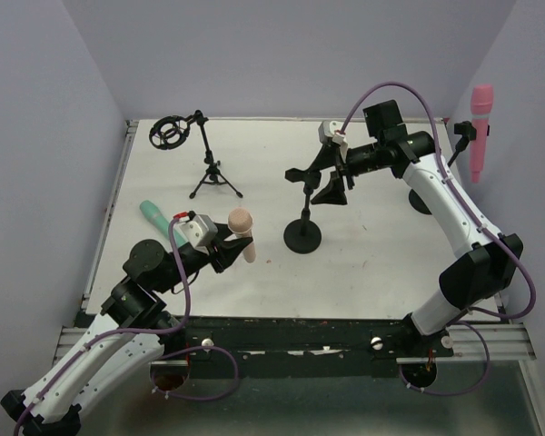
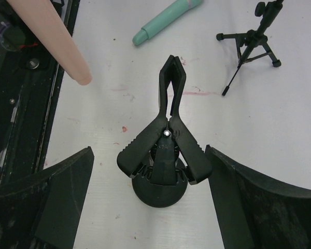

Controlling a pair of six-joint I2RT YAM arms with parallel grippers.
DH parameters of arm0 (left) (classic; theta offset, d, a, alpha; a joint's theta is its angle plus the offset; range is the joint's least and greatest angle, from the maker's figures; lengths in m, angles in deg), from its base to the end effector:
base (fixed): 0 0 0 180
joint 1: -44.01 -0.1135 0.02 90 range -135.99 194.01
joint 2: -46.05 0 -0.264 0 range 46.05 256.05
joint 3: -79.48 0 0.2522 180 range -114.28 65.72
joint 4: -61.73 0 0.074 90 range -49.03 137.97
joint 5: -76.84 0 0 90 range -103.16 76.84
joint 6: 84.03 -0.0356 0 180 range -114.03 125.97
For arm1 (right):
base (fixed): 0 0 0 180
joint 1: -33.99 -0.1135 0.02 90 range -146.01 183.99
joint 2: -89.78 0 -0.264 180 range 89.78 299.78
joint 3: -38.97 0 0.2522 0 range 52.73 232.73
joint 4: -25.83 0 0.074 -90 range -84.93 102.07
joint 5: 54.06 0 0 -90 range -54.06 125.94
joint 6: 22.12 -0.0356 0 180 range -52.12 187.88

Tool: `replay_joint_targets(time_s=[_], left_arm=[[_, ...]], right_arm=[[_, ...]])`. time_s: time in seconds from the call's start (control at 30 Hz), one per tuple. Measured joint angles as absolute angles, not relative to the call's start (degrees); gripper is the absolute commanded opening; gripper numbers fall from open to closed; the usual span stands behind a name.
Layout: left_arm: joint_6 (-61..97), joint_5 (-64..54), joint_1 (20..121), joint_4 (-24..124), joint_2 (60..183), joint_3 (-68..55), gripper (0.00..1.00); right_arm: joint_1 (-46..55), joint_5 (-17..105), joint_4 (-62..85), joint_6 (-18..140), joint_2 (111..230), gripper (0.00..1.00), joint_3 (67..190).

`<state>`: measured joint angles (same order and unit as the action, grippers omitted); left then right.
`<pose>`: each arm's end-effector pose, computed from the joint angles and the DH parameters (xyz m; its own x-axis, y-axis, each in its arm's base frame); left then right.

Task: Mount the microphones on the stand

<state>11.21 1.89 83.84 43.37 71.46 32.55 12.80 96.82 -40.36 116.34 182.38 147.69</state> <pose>0.0896 -0.0868 0.3253 -0.0325 -0.0877 -0.9956 0.8181 0.5699 -0.0769 0.2991 0.1493 0.3772 0.0488 -0.3717 -0.9271 -0.9985 -0.0410 -0.0362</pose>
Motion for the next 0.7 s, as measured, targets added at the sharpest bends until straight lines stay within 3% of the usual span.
replay_joint_targets(time_s=[0.07,0.27,0.43,0.7], left_arm=[[11.4,2.1,83.7,43.8,71.4,32.5,0.04],[11.7,2.5,83.7,44.2,71.3,32.5,0.04],[12.0,2.9,83.3,45.1,72.0,32.4,0.04],[11.3,1.8,82.3,45.5,81.2,24.2,0.04]], right_arm=[[12.8,96.8,-40.0,115.7,182.5,0.77,148.0],[12.8,96.7,-39.4,114.4,182.5,0.36,148.0],[12.8,96.6,-39.1,114.5,182.5,0.26,148.0],[12.8,96.7,-38.9,115.6,182.2,0.22,147.5]])
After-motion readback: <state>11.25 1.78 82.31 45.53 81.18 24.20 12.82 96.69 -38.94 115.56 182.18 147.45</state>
